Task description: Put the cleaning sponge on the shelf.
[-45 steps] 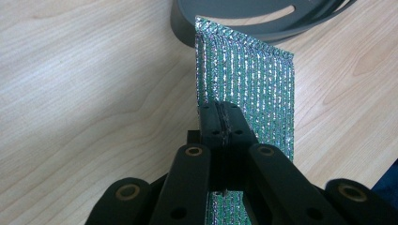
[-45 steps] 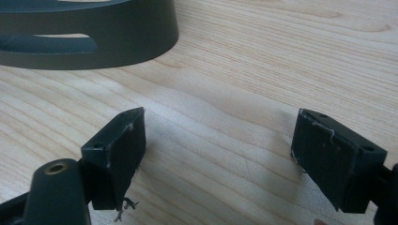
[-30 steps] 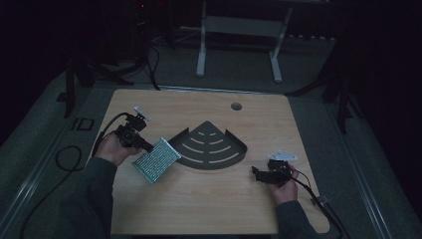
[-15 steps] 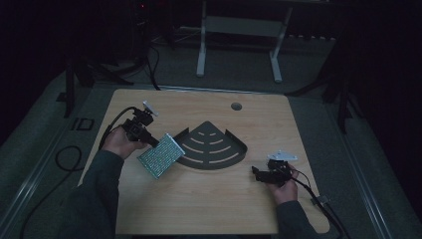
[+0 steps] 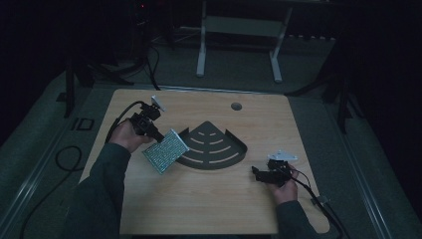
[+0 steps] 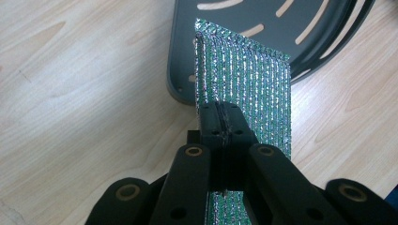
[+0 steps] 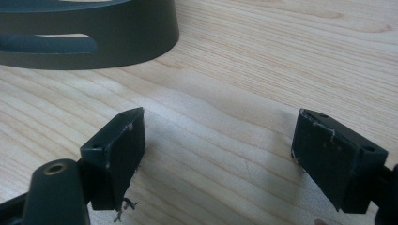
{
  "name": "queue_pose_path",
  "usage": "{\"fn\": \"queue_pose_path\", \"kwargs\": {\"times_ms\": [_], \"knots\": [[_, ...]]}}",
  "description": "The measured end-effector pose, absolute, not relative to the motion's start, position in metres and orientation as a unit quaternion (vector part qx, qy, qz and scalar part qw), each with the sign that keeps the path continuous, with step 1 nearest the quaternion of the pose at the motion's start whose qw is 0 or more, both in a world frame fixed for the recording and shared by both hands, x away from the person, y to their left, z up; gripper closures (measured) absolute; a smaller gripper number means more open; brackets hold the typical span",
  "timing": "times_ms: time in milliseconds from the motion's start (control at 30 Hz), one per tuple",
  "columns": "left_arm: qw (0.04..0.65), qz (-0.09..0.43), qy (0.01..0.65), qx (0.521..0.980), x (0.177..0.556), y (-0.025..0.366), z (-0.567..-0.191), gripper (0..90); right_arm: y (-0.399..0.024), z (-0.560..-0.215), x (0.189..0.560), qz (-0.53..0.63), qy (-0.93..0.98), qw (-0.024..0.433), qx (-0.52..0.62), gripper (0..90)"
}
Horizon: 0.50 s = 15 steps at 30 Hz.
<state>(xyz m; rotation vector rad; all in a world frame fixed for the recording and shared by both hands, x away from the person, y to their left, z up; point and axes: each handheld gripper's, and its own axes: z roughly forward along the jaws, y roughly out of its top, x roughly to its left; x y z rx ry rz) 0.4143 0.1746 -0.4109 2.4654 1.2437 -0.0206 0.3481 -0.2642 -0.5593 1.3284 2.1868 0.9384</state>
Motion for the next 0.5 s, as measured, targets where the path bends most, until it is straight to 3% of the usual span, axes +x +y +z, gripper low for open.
{"fn": "queue_pose_path", "kwargs": {"times_ms": [500], "knots": [[0.184,0.006,0.435,0.881,0.427,0.160,-0.402,89.8,-0.264,-0.559,0.348,0.337,0.785,0.206,0.477,17.3]]}}
